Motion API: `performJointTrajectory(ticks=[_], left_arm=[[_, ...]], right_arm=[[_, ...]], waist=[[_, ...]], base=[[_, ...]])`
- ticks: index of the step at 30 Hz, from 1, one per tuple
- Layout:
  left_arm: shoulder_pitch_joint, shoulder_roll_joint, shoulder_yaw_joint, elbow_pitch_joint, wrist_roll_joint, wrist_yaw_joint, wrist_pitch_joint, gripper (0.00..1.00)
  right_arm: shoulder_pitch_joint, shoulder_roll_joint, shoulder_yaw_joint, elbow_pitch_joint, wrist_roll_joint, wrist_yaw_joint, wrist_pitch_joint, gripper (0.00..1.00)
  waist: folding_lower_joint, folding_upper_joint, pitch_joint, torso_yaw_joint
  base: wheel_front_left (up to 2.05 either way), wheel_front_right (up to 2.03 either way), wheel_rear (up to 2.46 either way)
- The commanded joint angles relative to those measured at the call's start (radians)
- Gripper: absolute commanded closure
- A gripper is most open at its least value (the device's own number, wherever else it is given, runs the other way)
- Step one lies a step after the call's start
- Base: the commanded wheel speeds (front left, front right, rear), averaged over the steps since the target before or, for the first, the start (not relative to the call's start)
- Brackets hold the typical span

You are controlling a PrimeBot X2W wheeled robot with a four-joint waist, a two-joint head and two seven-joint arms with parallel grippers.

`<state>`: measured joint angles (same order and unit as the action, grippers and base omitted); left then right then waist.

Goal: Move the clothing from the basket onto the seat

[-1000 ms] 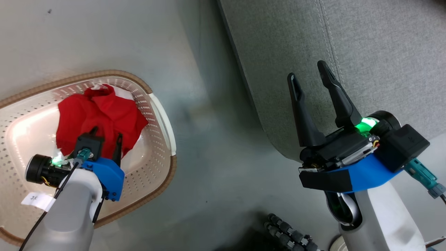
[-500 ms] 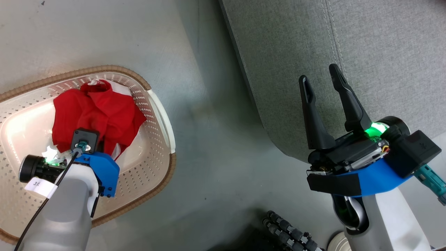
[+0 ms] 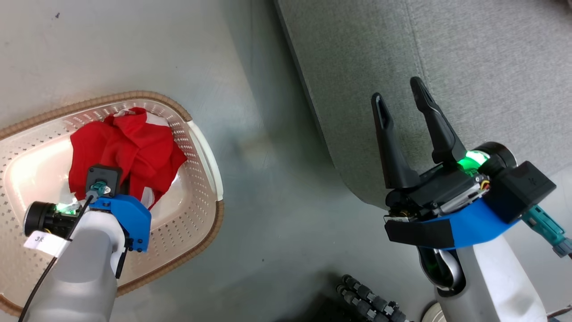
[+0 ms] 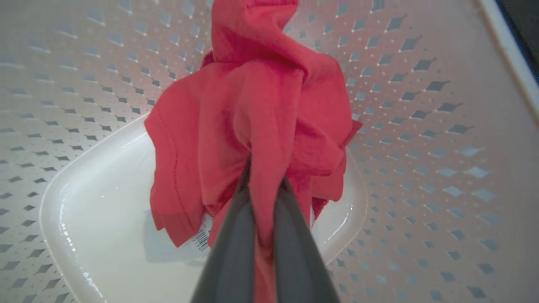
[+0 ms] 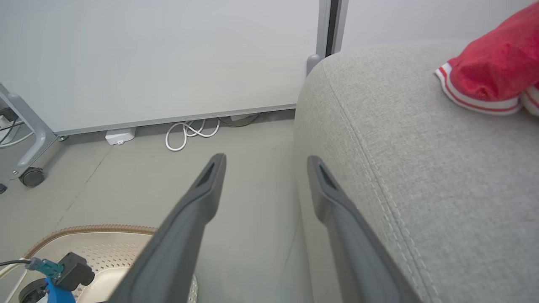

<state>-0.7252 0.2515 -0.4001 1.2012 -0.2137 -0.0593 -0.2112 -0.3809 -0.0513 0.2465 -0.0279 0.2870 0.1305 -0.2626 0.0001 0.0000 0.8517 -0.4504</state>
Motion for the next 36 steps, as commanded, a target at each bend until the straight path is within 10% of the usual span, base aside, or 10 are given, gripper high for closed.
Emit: performJointTrajectory(ticks=[1, 36], left_arm=[[-0.009, 0.004, 0.008, -0.001, -0.010, -0.004, -0.012, 1.00], [0.289, -0.175, -0.104, -0.277, -0.105, -0.071, -0.055, 1.00]], right_arm=[[-0.017, 0.002, 0.007, 0.004, 0.006, 0.000, -0.003, 0.00], [0.142, 0.001, -0.067, 0.152, -0.142, 0.001, 0.004, 0.00]], waist=[[-0.0001, 0.0000, -0.009, -0.004], [-0.0001, 0.0000, -0.598, 0.305]], base=[[0.00, 0.00, 0.00], [0.00, 0.00, 0.00]])
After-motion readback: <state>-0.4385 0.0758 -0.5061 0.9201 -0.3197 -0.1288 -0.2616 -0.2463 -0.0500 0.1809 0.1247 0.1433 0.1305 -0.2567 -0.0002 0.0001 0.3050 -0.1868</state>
